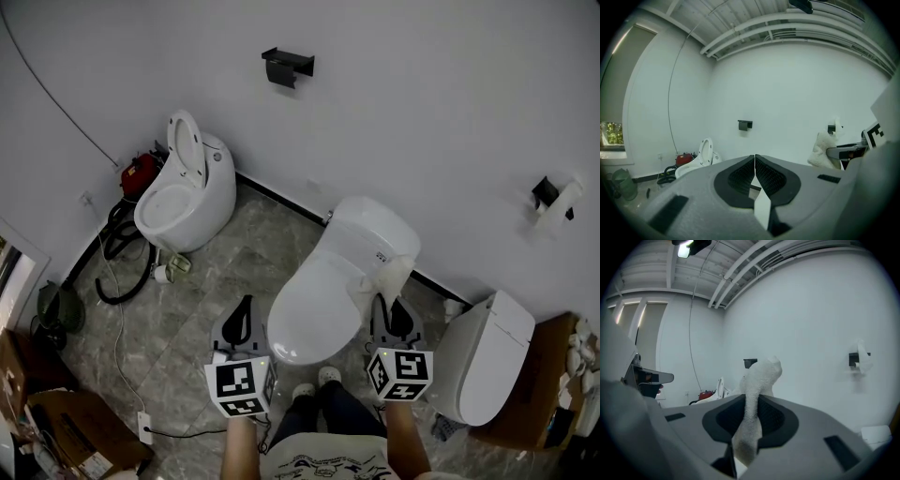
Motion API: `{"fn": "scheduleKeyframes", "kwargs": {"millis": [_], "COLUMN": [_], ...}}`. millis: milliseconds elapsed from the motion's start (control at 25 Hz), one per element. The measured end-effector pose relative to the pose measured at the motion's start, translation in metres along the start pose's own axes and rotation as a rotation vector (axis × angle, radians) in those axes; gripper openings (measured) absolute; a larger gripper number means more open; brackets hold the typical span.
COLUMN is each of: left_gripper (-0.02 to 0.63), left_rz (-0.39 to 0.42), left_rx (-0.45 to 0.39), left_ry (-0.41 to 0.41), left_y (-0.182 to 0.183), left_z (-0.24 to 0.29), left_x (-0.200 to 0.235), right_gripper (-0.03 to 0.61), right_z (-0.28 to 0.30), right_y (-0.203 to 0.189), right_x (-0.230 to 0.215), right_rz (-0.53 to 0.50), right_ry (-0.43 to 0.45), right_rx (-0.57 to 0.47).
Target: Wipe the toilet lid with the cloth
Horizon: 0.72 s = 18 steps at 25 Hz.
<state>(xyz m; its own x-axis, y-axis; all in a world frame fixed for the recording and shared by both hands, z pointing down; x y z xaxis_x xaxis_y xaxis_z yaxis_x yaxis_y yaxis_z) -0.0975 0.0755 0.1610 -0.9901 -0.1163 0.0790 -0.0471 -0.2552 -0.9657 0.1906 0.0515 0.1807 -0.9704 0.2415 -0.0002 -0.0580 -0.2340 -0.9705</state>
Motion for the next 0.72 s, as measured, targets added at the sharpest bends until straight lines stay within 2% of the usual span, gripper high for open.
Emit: {"fn": "scheduleKeyframes", "kwargs": {"millis": [480, 720], "left_gripper": [0.01, 0.009], "left_rz": [-0.048, -0.046], "left_rx": [0.081, 0.124], "left_ry": [0.06, 0.09], "left_y": [-0.023, -0.037], "left_z": [0.047, 0.085], "left_x": [0.006, 0.003], "right_gripper": [0.067, 0.067], "right_z": [0.069, 0.116], "right_y": [-0.02, -0.036], "right_x": [-0.016, -0.032], "right_rz": [-0.019, -0.028], "right_ry": [0.066, 0.113], "right_rx": [0.094, 0.139]}}
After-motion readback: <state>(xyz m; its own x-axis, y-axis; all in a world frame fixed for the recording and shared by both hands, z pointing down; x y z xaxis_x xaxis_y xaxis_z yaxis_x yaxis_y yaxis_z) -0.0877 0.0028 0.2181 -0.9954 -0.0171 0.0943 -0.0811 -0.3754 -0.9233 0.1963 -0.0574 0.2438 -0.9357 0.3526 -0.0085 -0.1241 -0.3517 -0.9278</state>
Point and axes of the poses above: the fingertips, and each gripper's own axes: z forward along the fingers, x to its left, y out of its top, the point moved 10 cm from there along -z, backward along the fingers, and after that the axes turned 2 degrees about -z, right-handed, at the moved point
